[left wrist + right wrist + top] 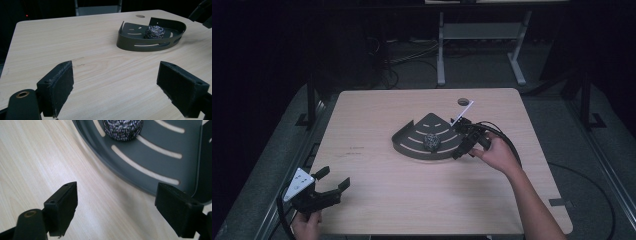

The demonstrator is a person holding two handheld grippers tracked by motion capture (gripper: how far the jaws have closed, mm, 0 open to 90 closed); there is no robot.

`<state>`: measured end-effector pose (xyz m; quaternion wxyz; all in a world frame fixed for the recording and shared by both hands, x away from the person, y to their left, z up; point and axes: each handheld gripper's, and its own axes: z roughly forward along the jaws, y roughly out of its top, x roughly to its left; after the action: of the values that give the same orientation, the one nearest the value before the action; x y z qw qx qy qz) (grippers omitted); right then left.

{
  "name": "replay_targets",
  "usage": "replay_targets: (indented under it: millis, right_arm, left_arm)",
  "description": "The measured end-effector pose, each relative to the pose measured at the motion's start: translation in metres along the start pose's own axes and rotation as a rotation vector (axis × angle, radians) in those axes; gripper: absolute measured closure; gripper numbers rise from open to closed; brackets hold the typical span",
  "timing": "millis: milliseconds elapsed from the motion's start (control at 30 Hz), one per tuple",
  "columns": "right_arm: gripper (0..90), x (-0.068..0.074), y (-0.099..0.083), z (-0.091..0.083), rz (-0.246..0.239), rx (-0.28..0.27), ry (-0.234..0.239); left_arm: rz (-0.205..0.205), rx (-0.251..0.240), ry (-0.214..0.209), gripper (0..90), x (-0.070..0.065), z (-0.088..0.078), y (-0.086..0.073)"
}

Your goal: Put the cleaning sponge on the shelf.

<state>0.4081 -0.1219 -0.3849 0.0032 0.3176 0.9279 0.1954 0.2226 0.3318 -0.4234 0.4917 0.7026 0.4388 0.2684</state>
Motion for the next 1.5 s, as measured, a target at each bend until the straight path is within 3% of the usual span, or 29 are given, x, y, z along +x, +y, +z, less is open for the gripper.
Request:
replay_targets:
  millis: [700,1500]
  right_arm:
    - [18.3,-0.011,-0.048,-0.001,0.066,-0.011,0.015]
    - [18.1,-0.015,-0.092,-0.004,0.101,-0.035,0.000]
  left_arm:
    - [0.017,0.012,-0.001,13.2,-0.002,0.002,0.000]
    - [0.016,0.014,0.007,13.2,-0.001,0.000,-0.001]
